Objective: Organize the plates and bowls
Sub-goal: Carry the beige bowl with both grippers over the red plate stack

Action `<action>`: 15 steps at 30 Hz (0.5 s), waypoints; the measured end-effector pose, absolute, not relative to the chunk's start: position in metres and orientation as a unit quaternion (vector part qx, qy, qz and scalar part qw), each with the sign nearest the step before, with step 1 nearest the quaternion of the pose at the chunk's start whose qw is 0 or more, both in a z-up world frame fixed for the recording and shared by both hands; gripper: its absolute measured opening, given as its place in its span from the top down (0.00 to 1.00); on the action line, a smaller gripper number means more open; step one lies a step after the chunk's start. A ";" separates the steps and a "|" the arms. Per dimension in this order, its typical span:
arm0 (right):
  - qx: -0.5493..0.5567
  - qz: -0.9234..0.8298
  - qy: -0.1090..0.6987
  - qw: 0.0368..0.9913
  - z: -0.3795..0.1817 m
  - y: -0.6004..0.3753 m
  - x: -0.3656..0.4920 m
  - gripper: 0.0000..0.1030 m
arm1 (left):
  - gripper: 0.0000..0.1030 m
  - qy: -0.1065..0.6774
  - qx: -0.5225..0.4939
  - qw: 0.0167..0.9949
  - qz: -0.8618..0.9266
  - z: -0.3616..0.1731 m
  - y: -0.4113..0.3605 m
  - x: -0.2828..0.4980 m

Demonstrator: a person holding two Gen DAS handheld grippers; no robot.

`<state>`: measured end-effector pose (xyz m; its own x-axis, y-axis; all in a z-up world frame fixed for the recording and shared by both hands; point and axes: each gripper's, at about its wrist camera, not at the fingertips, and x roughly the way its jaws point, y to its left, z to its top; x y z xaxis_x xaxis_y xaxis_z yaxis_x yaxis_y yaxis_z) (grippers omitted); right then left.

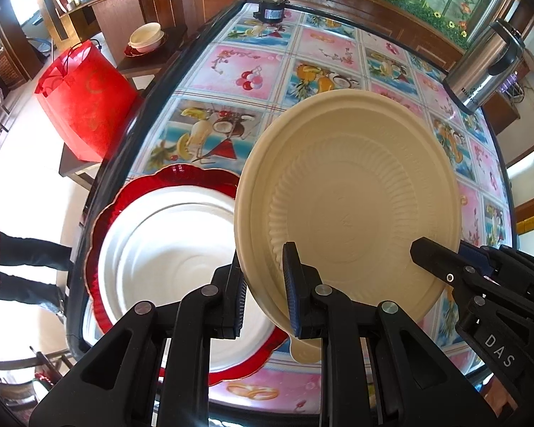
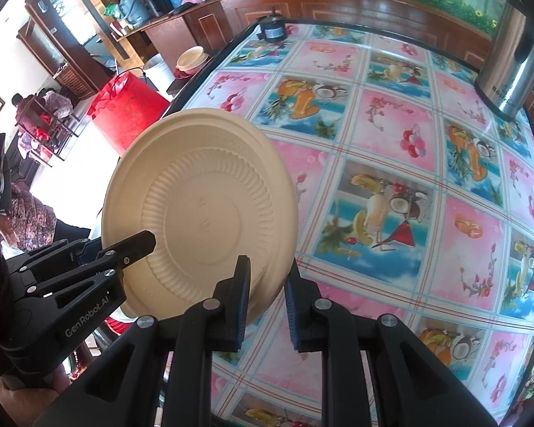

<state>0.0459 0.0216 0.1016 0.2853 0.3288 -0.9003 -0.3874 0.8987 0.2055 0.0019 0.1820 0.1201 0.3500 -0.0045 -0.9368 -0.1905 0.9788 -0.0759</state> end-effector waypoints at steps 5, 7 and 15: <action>-0.032 0.232 0.554 0.799 0.101 0.035 0.042 0.82 | 0.82 0.569 -0.091 0.815 0.064 0.119 0.196 -0.005; -0.033 0.236 0.556 0.796 0.100 0.041 0.041 0.82 | 0.82 0.569 -0.090 0.815 0.066 0.120 0.201 -0.007; -0.036 0.252 0.562 0.787 0.100 0.065 0.034 0.81 | 0.82 0.574 -0.094 0.810 0.074 0.122 0.227 -0.018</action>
